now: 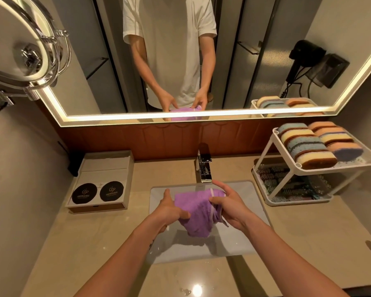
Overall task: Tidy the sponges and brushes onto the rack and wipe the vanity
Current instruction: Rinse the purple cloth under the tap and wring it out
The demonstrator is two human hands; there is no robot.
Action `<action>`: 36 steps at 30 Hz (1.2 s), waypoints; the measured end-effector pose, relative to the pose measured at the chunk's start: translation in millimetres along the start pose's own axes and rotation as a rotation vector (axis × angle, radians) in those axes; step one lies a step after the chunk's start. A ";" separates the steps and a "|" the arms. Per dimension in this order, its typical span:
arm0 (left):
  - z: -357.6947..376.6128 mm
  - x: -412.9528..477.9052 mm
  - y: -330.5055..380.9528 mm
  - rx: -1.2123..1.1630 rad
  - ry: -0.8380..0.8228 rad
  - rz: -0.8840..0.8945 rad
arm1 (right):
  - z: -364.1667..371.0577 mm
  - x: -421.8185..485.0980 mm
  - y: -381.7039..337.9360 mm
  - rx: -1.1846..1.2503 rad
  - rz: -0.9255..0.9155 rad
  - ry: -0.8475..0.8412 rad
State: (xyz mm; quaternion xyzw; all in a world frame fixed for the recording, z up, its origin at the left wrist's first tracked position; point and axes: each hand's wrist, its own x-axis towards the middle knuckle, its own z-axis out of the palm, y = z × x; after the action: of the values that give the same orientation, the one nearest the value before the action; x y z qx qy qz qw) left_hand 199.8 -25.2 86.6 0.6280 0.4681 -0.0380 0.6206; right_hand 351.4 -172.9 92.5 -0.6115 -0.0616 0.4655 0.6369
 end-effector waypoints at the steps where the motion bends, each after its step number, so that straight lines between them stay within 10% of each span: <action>1: 0.2 -2.8 -0.1 0.049 0.040 0.037 | 1.1 1.0 0.0 -0.050 -0.022 0.004; 10: -9.2 -8.0 1.5 0.288 0.342 0.556 | 9.3 0.7 -5.4 -0.592 0.024 -0.159; 18: -10.0 -15.0 -6.6 0.256 0.429 0.668 | 23.9 -3.1 19.0 -0.660 -0.017 -0.087; 22: -12.2 -13.4 -12.1 0.256 0.424 0.705 | 30.5 -1.8 24.2 -1.272 -0.080 0.064; 26: -18.9 -2.5 -21.7 0.179 0.436 0.647 | 35.4 -8.8 20.8 -1.474 -0.396 -0.061; 36: -25.2 -8.1 -17.2 0.144 0.108 0.171 | 49.6 -18.8 38.1 -1.128 -0.342 0.024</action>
State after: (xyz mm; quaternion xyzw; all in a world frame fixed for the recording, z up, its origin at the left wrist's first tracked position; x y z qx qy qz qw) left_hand 171.0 -12.6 84.6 0.7097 0.4414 0.0156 0.5489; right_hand 289.1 -156.6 82.1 -0.8424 -0.3900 0.2447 0.2801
